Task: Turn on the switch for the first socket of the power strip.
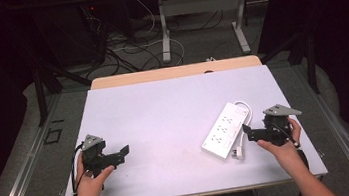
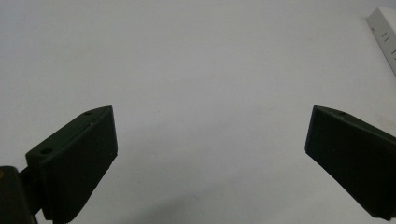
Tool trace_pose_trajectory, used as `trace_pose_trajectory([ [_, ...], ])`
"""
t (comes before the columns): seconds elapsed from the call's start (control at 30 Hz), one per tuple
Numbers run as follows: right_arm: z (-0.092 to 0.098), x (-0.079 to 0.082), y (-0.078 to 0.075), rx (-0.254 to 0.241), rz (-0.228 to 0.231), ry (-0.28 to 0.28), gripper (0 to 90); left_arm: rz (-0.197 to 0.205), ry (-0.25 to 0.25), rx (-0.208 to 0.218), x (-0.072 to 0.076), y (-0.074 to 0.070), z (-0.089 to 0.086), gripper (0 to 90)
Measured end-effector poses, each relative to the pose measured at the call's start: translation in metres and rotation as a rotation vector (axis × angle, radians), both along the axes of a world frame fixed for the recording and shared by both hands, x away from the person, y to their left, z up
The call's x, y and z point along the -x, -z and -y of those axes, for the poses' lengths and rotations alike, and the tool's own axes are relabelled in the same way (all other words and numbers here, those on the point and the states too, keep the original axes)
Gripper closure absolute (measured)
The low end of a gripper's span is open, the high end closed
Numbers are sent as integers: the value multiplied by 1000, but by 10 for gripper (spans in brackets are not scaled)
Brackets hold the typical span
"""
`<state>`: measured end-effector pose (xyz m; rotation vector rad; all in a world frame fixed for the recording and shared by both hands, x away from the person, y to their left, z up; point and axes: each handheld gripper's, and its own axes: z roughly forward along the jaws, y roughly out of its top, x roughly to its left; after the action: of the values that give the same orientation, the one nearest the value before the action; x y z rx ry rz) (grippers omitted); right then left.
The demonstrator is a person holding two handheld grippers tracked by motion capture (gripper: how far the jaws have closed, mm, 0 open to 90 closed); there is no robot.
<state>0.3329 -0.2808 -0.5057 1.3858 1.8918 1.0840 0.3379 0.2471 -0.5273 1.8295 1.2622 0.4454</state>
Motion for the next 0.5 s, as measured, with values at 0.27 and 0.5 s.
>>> trace_pose_trajectory([
  [0.27, -8, 8, -9, 18, 15, 4, 101, 40, 37, -33, 4, -1, 8, 22],
  [0.5, -5, 1, -13, 47, 24, 19, 144, 43, 46, -39, 7, 0, 13, 22],
])
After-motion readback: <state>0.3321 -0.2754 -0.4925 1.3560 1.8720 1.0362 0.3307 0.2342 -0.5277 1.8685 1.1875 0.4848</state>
